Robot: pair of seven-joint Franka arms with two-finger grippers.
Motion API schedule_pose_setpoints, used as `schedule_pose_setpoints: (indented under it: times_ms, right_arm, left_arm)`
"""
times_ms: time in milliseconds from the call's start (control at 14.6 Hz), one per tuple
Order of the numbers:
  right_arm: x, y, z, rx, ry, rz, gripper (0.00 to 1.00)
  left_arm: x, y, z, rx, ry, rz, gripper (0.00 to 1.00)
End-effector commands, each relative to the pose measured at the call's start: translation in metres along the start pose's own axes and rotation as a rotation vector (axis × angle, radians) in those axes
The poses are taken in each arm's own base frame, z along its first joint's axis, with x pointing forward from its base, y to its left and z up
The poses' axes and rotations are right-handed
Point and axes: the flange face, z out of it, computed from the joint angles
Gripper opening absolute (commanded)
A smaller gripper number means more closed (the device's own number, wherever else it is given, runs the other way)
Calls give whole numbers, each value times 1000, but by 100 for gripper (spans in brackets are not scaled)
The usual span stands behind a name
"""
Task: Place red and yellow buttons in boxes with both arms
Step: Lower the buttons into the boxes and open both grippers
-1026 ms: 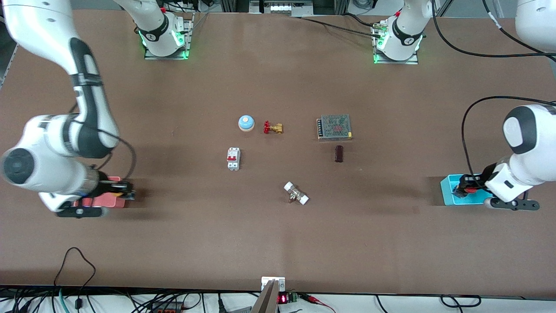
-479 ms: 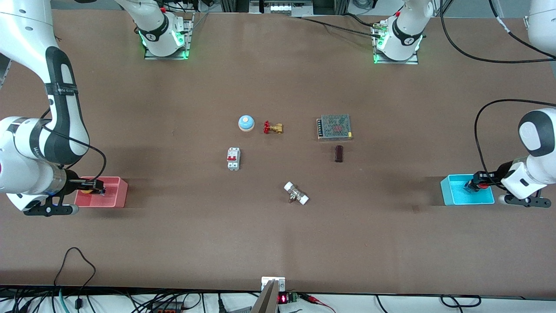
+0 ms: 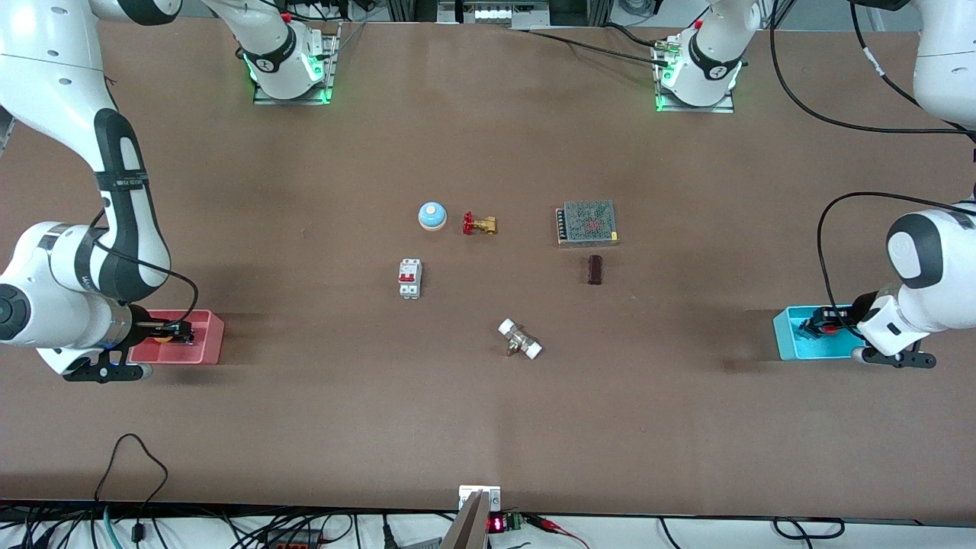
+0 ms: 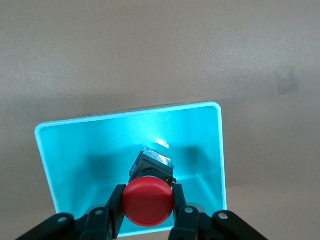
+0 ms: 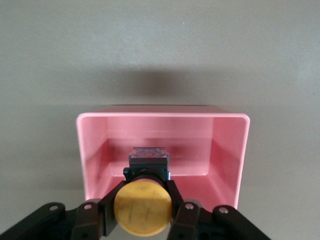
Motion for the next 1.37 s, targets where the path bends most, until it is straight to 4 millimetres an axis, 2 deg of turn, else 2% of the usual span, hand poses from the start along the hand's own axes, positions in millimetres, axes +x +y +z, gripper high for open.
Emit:
schedule_pose_setpoints:
  times_ms: [0,68,274,410,479,547,615,684,821,889,1026,1162,1299]
  right_arm:
    - [5,5,12,-24,12,-31,25]
    - [5,10,17,-23,18,-23,25]
    - [7,11,20,-20,32,-20,28]
    - [6,17,23,-18,33,-9,31]
    - [6,17,23,-14,33,-2,43]
    - [6,16,21,-11,35,9,72]
    - [6,16,22,-8,36,14,89]
    - [6,16,20,-8,37,14,100]
    - [6,14,15,3,41,22,100]
    - [6,11,12,31,46,39,100]
    - [5,7,-8,62,56,54,100]
    - [3,7,-31,66,75,52,100]
    - [-7,6,-78,73,88,49,100]
  left_arm:
    - [3,-2,0,13,15,19,41]
    - [3,-1,4,10,10,15,45]
    - [4,-1,-1,15,18,19,70]
    - [9,2,-15,23,39,20,77]
    - [12,6,-27,25,53,24,79]
    - [14,12,-45,33,76,32,82]
    - [15,19,-59,40,93,38,84]
    - [15,34,-72,43,102,39,87]
    - [14,53,-95,49,114,13,89]
    - [15,70,-107,53,126,10,90]
    - [10,95,-124,56,120,-1,90]
    - [5,123,-141,59,118,-10,90]
    - [-3,152,-159,58,116,-39,90]
